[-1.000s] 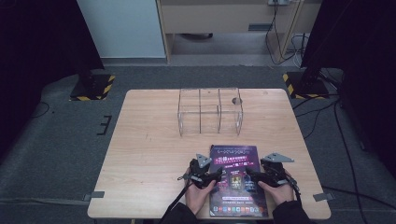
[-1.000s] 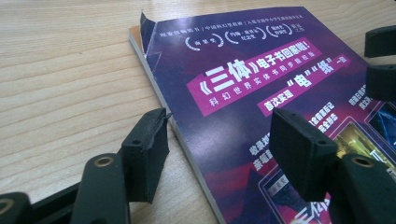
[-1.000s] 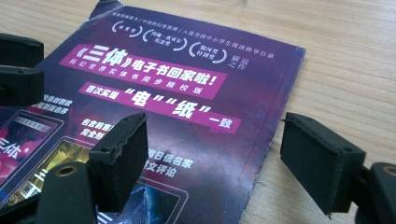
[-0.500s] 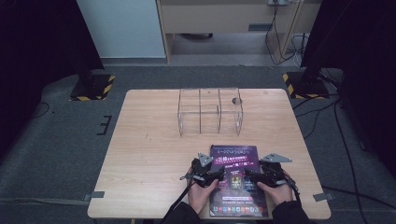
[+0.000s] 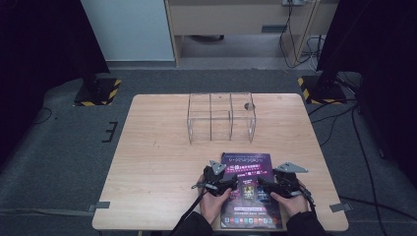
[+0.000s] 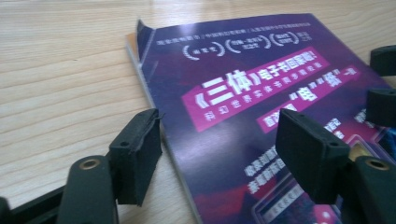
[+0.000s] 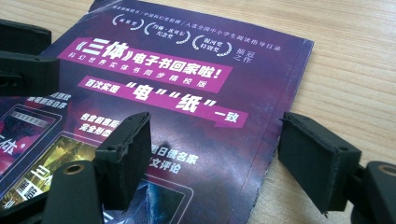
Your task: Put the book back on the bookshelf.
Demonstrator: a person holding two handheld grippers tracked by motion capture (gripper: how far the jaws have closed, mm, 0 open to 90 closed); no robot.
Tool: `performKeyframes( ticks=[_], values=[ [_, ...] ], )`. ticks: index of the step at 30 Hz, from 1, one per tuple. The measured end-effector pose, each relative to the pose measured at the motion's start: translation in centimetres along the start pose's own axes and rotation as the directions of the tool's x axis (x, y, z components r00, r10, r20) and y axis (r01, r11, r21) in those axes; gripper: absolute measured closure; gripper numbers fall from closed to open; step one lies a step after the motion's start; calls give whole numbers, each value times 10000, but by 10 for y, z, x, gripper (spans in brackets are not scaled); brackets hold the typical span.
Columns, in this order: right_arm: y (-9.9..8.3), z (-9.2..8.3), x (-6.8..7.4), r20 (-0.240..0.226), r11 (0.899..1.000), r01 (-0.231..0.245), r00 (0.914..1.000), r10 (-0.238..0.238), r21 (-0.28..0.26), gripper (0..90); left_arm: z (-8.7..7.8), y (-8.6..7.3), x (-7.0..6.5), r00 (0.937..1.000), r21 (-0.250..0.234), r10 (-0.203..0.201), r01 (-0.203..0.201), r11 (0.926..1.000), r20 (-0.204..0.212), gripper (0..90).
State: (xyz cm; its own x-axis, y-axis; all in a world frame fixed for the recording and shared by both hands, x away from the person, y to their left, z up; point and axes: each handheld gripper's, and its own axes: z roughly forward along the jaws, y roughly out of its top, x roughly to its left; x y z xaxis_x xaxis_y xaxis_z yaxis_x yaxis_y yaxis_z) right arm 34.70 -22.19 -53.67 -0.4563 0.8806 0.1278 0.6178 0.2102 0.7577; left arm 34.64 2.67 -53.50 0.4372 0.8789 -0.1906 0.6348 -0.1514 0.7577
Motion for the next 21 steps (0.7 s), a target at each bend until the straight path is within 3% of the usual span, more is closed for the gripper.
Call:
performKeyframes(
  ticks=[3, 10, 14, 17, 21],
  values=[
    [0, 0, 0, -2, 10000, -3, 10000, 3, -2, 256, 0, 0, 0, 9999, -51, 97, -98, 9999, -53, 306],
    [0, 0, 0, 17, 10000, 58, 10000, -58, 0, 256, -1, -1, 3, 9976, -242, -670, 674, 9974, 155, 343],
    [0, 0, 0, -6, 10000, 29, 10000, -29, 4, 256, -3, -2, 5, 9964, -453, -801, 814, 9957, 288, 362],
    [0, 0, 0, -8, 10000, -21, 10000, 21, -12, 256, -8, -2, 6, 9944, -788, -919, 958, 9923, 522, 373],
    [0, 0, 0, -24, 10000, -28, 10000, 28, -31, 258, -16, -1, 7, 9882, -1368, -1005, 1161, 9838, 1158, 396]
  ],
)
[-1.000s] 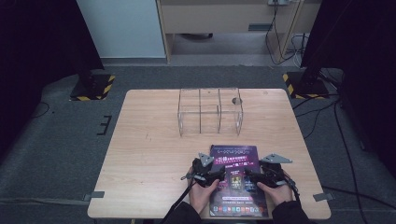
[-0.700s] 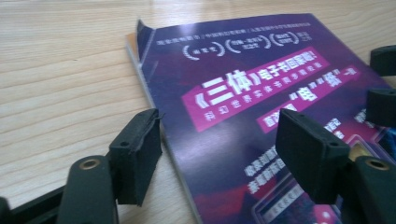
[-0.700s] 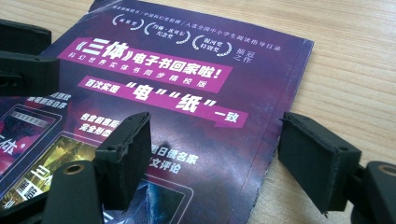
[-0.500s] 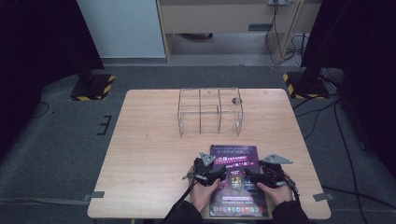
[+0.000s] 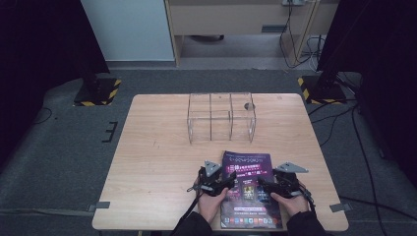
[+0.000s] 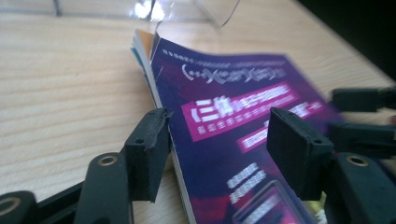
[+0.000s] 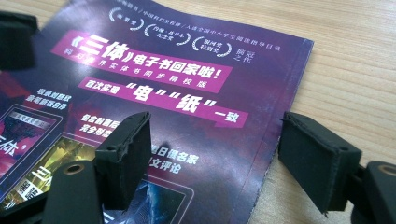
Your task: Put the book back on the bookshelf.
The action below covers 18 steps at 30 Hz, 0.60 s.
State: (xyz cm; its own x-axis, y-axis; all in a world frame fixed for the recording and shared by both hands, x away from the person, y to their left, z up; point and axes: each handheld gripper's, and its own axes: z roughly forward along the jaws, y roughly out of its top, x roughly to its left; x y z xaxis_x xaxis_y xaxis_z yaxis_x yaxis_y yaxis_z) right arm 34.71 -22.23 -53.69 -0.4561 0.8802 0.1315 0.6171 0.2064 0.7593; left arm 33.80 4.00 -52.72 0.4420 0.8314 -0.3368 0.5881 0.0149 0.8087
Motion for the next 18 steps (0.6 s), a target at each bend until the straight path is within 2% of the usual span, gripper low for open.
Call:
performKeyframes(
  ticks=[4, 8, 10, 13, 15, 18],
  values=[
    [0, 0, -1, -26, 10000, -67, 10000, 67, -10, 261, -5, -1, -3, 9980, -227, 160, -146, 9996, 613, 394],
    [0, -1, -1, -36, 9999, -110, 9999, 110, -17, 260, -7, -2, -3, 9960, -227, 274, -256, 9994, 849, 379],
    [0, -1, -1, -11, 9999, -109, 9999, 109, -7, 263, -7, -2, -4, 9935, -285, 203, -172, 9994, 1116, 373],
    [0, -1, -1, 11, 10000, -89, 10000, 89, -20, 263, -6, -3, -8, 9866, -399, 371, -311, 9987, 1586, 373],
    [0, -1, -1, -6, 9999, -134, 9999, 134, -22, 264, -5, -4, -12, 9871, -408, 554, -498, 9979, 1505, 374],
    [0, -1, -1, -36, 9999, -121, 9999, 121, -18, 264, -4, -4, -12, 9855, -275, 577, -540, 9982, 1593, 373]
  ],
)
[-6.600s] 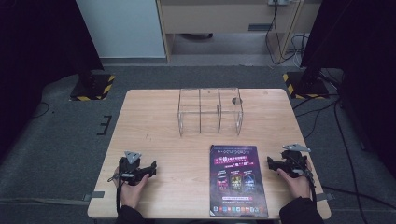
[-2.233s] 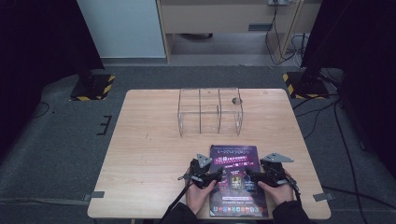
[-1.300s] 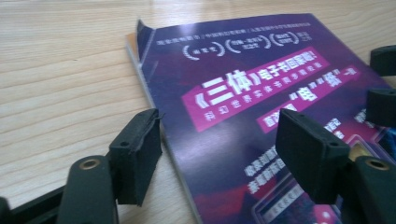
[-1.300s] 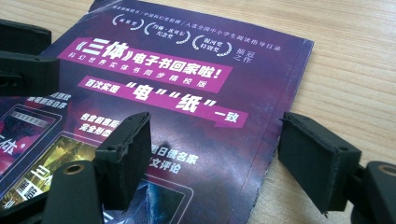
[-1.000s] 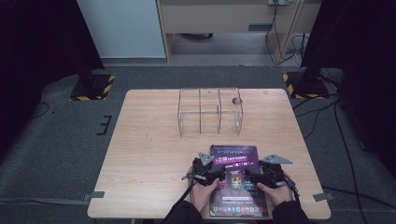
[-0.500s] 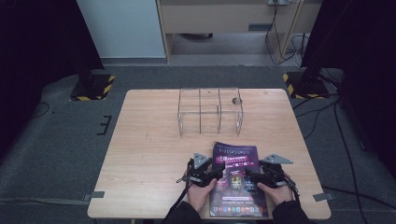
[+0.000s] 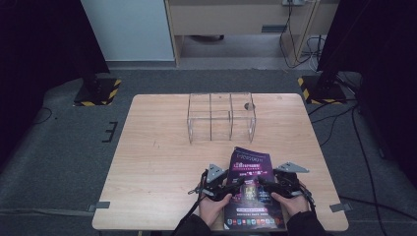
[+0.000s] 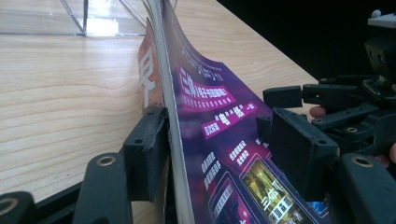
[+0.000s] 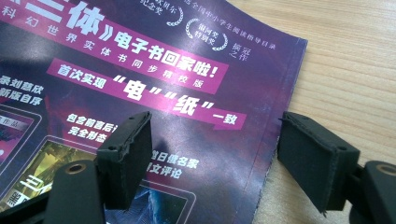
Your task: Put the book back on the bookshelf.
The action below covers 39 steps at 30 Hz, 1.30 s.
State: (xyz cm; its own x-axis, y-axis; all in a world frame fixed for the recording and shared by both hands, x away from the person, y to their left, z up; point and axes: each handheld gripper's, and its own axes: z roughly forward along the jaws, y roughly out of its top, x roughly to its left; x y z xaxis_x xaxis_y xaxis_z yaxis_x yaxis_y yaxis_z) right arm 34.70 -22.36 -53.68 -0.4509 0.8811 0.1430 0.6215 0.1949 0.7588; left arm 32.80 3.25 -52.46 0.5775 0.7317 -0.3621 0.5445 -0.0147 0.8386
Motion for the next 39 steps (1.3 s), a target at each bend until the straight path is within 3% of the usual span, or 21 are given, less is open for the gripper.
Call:
performKeyframes(
  ticks=[2, 6, 12, 19, 21, 28, 31, 39],
  values=[
    [0, 0, 0, 0, 10000, 12, 10000, -12, 3, 264, 1, 0, 0, 9998, 30, -147, 146, 9999, 158, 369],
    [0, 0, 0, -11, 10000, 10, 10000, -10, 3, 264, 2, 1, -2, 9992, -30, 48, -47, 10000, 392, 352],
    [0, 0, 0, -12, 10000, 5, 10000, -5, -5, 264, 7, 0, 0, 9998, 318, 87, -93, 9995, 167, 340],
    [0, 0, 0, -8, 10000, 40, 10000, -40, -12, 264, 13, -1, 4, 9994, 541, 101, -118, 9985, 325, 410],
    [0, 0, -1, -13, 10000, 42, 10000, -42, -11, 264, 14, -1, 4, 9996, 596, 55, -71, 9982, 269, 439],
    [0, 0, -1, -15, 10000, 55, 10000, -55, -2, 266, 16, -2, 6, 9982, 985, 133, -76, 9951, -579, 634],
    [0, 0, -1, -15, 10000, 41, 10000, -41, -2, 266, 15, -1, 6, 9975, 1050, 149, -77, 9944, -687, 704],
    [0, 0, -1, -36, 10000, 22, 10000, -22, -25, 261, 12, 3, 4, 9993, 987, 145, -110, 9951, -354, 817]
  ],
)
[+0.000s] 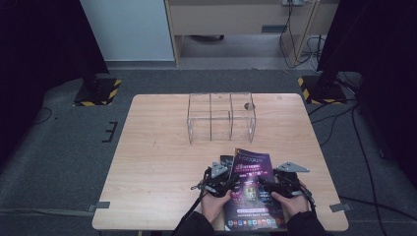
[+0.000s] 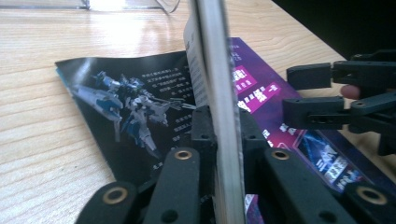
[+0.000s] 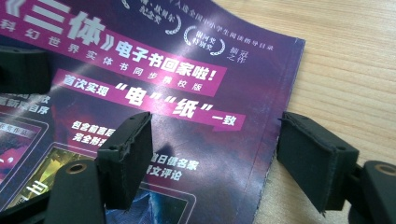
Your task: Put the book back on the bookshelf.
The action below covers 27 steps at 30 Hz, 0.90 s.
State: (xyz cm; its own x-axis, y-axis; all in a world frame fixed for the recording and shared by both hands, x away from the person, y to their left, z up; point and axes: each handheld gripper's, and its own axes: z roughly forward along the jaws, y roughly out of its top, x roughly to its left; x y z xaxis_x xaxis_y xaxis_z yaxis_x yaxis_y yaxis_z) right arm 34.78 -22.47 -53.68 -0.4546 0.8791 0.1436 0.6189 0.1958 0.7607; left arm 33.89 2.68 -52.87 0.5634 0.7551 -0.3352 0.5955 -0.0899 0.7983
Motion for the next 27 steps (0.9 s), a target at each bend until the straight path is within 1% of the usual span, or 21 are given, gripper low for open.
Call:
performKeyframes(
  ticks=[4, 7, 8, 10, 11, 14, 15, 16, 19, 22, 23, 26, 27],
  values=[
    [1, -1, -1, -143, 10000, -68, 9999, 68, -15, 241, -3, 2, -3, 9999, -134, 102, -101, 9999, 120, 834],
    [3, -6, -1, -249, 9996, -116, 9996, 110, -260, 220, -5, 5, -4, 9997, -202, 110, -106, 9997, 220, 836],
    [4, -8, -3, -279, 9991, -107, 9996, 96, -407, 213, -7, 6, -4, 9997, -277, 165, -159, 9995, 197, 837],
    [4, -10, -4, -320, 9990, -136, 9994, 122, -427, 210, -9, 8, -6, 9995, -402, 204, -193, 9990, 256, 837],
    [4, -11, -5, -368, 9986, -251, 9990, 234, -462, 204, -11, 9, -6, 9995, -474, 225, -214, 9986, 234, 837],
    [5, -14, -8, -523, 9977, -443, 9978, 416, -509, 202, -15, 11, -9, 9990, -589, 237, -215, 9980, 377, 837],
    [5, -15, -9, -624, 9973, -439, 9972, 402, -592, 203, -16, 12, -10, 9989, -666, 264, -238, 9975, 387, 837],
    [5, -15, -9, -624, 9973, -439, 9972, 402, -592, 203, -18, 13, -10, 9988, -759, 256, -224, 9969, 411, 837],
    [6, -17, -9, -827, 9972, -526, 9954, 480, -539, 198, -24, 18, -12, 9983, -989, 358, -310, 9946, 464, 838],
    [7, -18, -10, -1019, 9959, -624, 9932, 554, -660, 193, -31, 24, -14, 9977, -1265, 445, -377, 9912, 510, 838],
    [8, -19, -10, -1155, 9954, -646, 9917, 562, -702, 191, -33, 25, -14, 9975, -1358, 475, -400, 9899, 523, 838],
    [8, -19, -9, -1251, 9954, -633, 9907, 539, -724, 188, -39, 31, -15, 9972, -1560, 550, -464, 9867, 514, 839],
    [8, -18, -8, -1368, 9956, -627, 9892, 527, -702, 186, -40, 32, -15, 9971, -1610, 575, -487, 9858, 505, 838]
  ],
)
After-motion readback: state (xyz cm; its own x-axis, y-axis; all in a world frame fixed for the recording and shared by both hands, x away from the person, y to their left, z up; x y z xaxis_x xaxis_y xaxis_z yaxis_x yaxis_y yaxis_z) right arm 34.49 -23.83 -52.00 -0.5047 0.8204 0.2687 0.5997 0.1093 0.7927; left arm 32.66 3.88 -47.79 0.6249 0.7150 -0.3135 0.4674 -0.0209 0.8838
